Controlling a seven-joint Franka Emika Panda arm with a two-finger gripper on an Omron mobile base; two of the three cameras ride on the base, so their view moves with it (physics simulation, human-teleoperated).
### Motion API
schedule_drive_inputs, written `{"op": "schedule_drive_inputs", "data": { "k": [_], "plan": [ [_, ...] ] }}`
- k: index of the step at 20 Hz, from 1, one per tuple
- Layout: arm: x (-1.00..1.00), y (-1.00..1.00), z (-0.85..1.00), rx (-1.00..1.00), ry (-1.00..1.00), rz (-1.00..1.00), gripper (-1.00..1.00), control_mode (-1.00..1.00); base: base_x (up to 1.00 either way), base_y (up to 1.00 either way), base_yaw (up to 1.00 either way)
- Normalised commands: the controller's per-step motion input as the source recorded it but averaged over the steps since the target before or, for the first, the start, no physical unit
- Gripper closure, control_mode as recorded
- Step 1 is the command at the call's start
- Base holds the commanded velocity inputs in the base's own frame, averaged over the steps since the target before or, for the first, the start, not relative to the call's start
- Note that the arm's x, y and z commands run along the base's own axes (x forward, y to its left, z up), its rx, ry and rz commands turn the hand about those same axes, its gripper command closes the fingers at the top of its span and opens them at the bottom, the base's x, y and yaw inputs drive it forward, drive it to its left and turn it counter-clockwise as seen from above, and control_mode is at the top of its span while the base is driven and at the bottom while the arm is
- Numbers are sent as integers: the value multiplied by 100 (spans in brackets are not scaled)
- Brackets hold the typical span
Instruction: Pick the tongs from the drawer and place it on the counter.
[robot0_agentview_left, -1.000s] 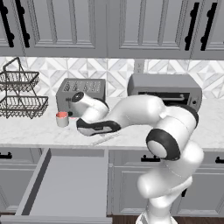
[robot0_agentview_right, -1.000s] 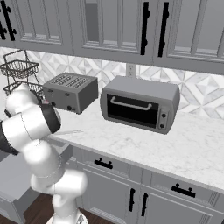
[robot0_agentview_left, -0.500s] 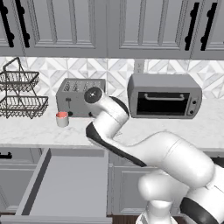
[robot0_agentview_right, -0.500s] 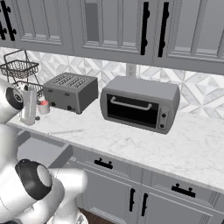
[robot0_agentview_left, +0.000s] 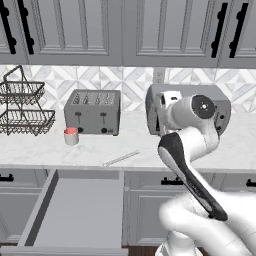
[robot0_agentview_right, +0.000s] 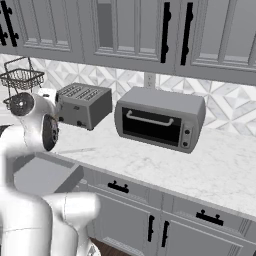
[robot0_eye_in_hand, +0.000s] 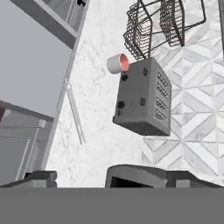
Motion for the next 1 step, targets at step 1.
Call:
{"op": "schedule_drive_inputs", "data": {
  "k": [1],
  "plan": [
    [0, -79, 71, 57, -7, 0, -100, -100, 0, 0, 0]
  ]
}}
